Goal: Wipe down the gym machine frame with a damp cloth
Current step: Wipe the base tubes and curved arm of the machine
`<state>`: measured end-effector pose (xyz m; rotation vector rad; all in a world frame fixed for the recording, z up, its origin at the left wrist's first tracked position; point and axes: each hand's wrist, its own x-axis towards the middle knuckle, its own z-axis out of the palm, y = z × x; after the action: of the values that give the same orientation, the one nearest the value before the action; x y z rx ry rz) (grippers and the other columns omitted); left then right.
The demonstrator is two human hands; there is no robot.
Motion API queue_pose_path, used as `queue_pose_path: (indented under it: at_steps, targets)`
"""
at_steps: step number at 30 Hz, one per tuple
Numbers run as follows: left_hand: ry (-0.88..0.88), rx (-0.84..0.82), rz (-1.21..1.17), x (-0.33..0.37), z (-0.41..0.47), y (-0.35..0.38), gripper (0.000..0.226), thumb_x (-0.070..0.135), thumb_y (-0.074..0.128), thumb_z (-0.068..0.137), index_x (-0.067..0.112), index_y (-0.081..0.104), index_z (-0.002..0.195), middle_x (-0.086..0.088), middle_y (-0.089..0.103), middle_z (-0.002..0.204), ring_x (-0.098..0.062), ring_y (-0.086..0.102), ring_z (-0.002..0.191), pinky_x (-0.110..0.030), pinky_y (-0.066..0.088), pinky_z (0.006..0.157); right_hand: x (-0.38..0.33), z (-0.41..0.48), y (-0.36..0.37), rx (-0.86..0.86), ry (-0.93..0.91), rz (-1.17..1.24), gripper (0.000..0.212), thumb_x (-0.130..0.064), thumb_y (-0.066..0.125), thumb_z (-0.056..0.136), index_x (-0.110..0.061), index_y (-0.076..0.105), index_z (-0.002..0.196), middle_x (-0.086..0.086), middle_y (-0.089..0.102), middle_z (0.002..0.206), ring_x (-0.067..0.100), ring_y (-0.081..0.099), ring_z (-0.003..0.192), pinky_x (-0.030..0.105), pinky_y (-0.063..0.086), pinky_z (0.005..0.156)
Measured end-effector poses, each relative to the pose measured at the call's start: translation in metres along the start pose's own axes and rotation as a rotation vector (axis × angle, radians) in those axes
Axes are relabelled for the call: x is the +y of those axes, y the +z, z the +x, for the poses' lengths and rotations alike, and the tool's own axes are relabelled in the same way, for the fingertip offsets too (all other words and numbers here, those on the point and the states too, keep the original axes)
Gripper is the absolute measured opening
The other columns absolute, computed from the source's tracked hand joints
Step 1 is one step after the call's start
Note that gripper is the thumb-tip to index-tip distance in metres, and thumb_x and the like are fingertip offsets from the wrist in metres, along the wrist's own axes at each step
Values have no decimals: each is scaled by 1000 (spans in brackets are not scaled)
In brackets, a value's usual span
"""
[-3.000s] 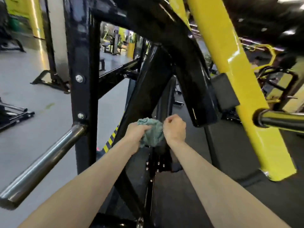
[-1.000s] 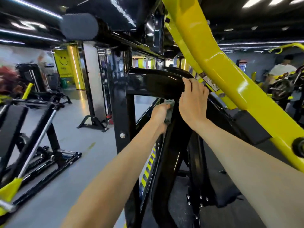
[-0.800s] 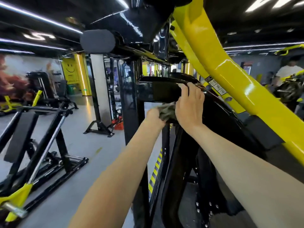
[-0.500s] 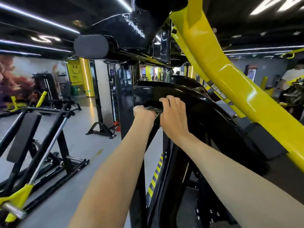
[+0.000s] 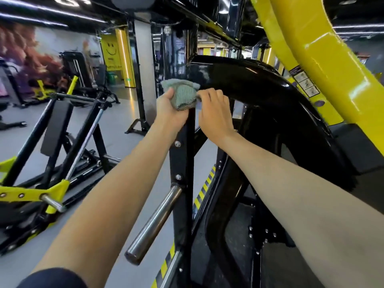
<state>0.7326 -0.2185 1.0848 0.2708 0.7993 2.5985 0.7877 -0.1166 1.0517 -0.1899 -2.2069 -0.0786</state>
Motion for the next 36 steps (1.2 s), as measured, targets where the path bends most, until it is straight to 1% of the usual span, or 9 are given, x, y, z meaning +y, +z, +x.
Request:
queue_pose_path:
  at_steps: [3,8,12,14,17,20,30,33,36]
  targets:
    - [42,33,20,47,9,-28,24,13,36,102,1,56,97,-18,63,96,-30,61,85,-41,50,72,-20,-5,17,-80,40,124,47,5,43,84,-6,49,129,12,56,121,30,46,114,35,36,92]
    - [-67,202,274,95,28,-96,26,16,33,104,5,51,88,-15,58,88,-29,57,78,-45,47,76,-73,-2,57,-202,164,292,45,5,38,88,-9,45,131,12,53,122,33,53,103,34,34,69]
    - [-120,212,351,125,65,-151,23,18,35,104,7,52,94,-14,60,98,-27,59,79,-42,47,69,-130,27,108,-331,262,454,37,-6,43,92,-14,44,128,11,55,122,36,55,99,42,46,77]
    - [-151,188,408,143,89,-174,21,21,37,104,7,52,107,-15,59,107,-28,59,81,-41,47,66,-161,50,141,-332,437,653,38,-16,51,93,-13,46,131,9,54,129,32,52,112,40,44,90]
    - [-200,111,476,172,126,-201,19,22,41,103,8,51,111,-13,61,100,-28,60,82,-38,47,63,-203,87,176,-292,798,1021,25,-23,55,95,-11,55,117,3,56,101,23,49,101,26,37,80]
    - [-286,32,541,186,164,-220,19,24,44,102,9,56,103,-12,64,92,-27,61,79,-34,46,66,-217,112,214,-327,1023,1196,22,-26,59,94,-13,56,111,7,59,102,25,55,95,37,46,80]
    - [-278,-134,855,151,306,-228,12,19,43,100,14,54,99,-11,58,90,-24,54,72,-30,40,60,-160,160,293,-412,1202,939,54,-45,74,80,-8,63,116,4,65,103,22,61,97,40,53,90]
    - [-286,-177,928,135,353,-237,14,20,41,101,16,54,103,-9,57,90,-25,54,76,-28,37,61,-138,176,334,-418,1236,1002,46,-28,72,86,-3,59,123,10,68,106,22,64,87,32,54,71]
    - [-296,-223,1056,127,407,-252,15,19,40,101,16,55,98,-11,56,87,-24,51,68,-26,34,55,-120,195,381,-424,1299,972,42,-15,69,89,1,55,125,14,66,111,25,63,92,38,56,77]
